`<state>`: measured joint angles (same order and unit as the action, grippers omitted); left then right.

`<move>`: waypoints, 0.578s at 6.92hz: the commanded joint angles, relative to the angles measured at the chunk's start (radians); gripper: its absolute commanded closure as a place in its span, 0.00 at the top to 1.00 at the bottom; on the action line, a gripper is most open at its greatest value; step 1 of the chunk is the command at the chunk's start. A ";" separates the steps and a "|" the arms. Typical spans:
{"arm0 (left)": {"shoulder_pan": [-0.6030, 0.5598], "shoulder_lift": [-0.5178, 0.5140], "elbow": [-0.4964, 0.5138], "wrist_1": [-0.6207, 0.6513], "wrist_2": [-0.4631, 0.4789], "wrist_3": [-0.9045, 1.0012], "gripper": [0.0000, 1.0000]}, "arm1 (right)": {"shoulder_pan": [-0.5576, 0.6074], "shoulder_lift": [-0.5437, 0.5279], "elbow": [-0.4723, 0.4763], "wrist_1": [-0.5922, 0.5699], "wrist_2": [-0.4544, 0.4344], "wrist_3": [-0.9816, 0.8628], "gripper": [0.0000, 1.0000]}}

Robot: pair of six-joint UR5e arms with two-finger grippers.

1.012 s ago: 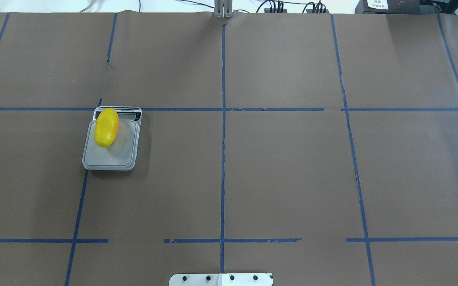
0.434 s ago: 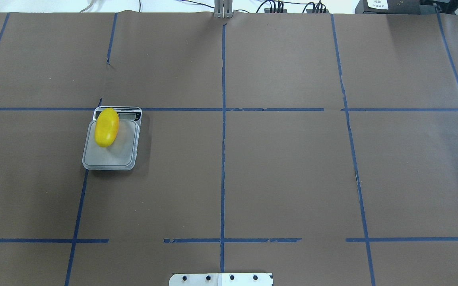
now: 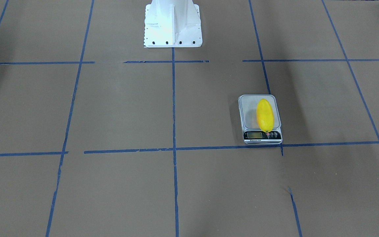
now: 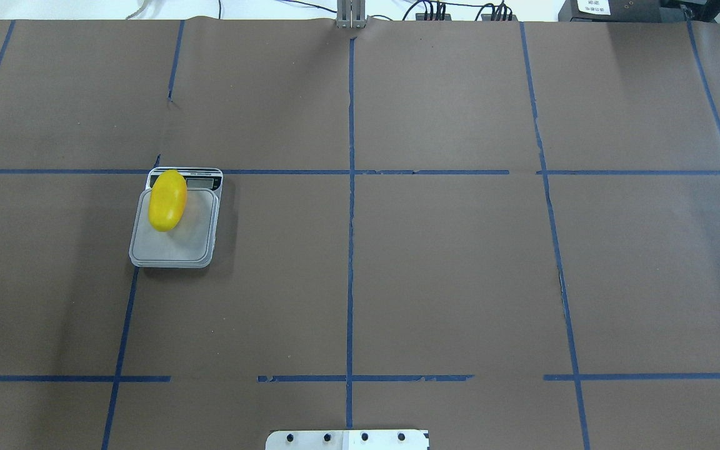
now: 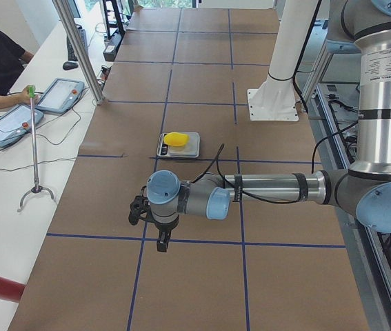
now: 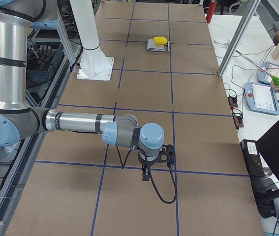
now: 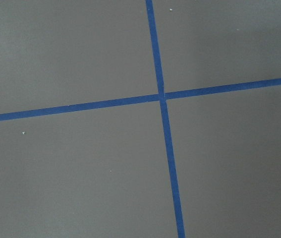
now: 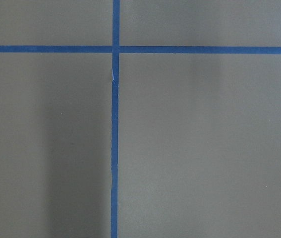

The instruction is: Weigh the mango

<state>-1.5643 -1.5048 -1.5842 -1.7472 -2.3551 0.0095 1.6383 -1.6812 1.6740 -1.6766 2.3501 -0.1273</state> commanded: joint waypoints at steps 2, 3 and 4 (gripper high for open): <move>-0.052 0.001 -0.042 0.087 0.005 0.001 1.00 | 0.000 0.000 0.001 0.000 0.000 0.000 1.00; -0.052 0.001 -0.043 0.087 0.005 0.001 1.00 | 0.000 0.000 0.001 0.000 0.000 0.000 1.00; -0.052 0.001 -0.043 0.087 0.005 0.001 1.00 | 0.000 0.000 0.000 0.000 0.000 0.000 1.00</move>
<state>-1.6152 -1.5037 -1.6237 -1.6644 -2.3505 0.0107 1.6383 -1.6812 1.6746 -1.6766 2.3501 -0.1273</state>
